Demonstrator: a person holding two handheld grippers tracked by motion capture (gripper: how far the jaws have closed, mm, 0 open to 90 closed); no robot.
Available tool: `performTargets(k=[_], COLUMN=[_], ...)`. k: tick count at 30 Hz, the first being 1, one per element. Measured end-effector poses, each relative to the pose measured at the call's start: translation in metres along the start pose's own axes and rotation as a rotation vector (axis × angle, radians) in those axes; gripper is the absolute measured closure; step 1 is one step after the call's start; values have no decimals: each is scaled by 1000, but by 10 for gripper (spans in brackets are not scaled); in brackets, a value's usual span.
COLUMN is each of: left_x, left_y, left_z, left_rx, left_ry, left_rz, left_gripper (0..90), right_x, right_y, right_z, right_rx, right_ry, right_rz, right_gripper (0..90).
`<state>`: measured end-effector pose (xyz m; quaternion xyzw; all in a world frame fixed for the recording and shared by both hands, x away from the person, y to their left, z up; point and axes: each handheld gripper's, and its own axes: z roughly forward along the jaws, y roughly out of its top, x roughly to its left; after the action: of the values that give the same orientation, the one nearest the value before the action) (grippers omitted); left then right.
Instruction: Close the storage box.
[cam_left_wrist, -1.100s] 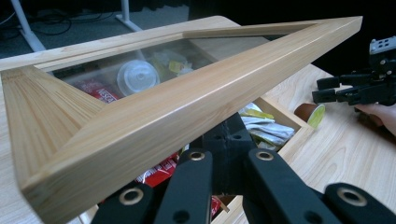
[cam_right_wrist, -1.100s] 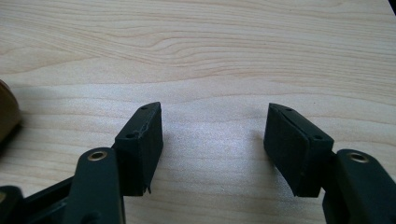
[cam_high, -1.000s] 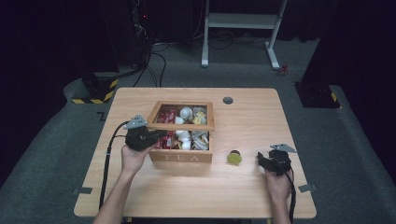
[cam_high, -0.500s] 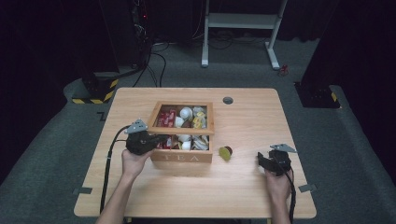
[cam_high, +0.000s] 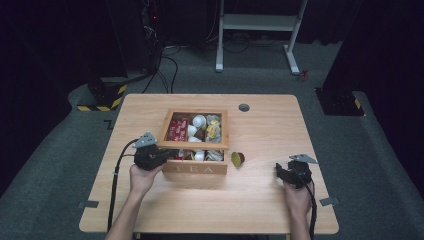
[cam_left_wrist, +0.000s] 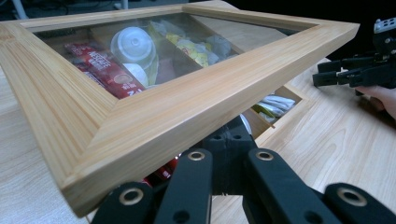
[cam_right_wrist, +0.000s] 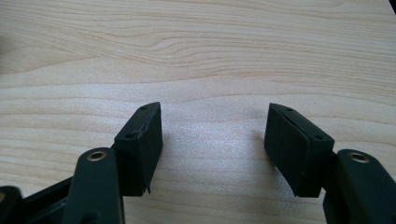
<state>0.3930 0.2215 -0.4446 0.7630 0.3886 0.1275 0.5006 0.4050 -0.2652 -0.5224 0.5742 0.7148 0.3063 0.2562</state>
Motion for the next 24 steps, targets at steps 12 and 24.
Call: performTargets(k=[12, 24], left_x=[-1, 0], left_y=[-11, -13], left_z=[5, 6], left_rx=[15, 30], left_ry=[-3, -5], left_rz=[-2, -1], left_gripper=[900, 900], right_x=[0, 0], right_y=[0, 0], right_z=[0, 0], right_rx=[0, 0], right_ry=[0, 0], right_rz=[0, 0], right_gripper=[371, 371])
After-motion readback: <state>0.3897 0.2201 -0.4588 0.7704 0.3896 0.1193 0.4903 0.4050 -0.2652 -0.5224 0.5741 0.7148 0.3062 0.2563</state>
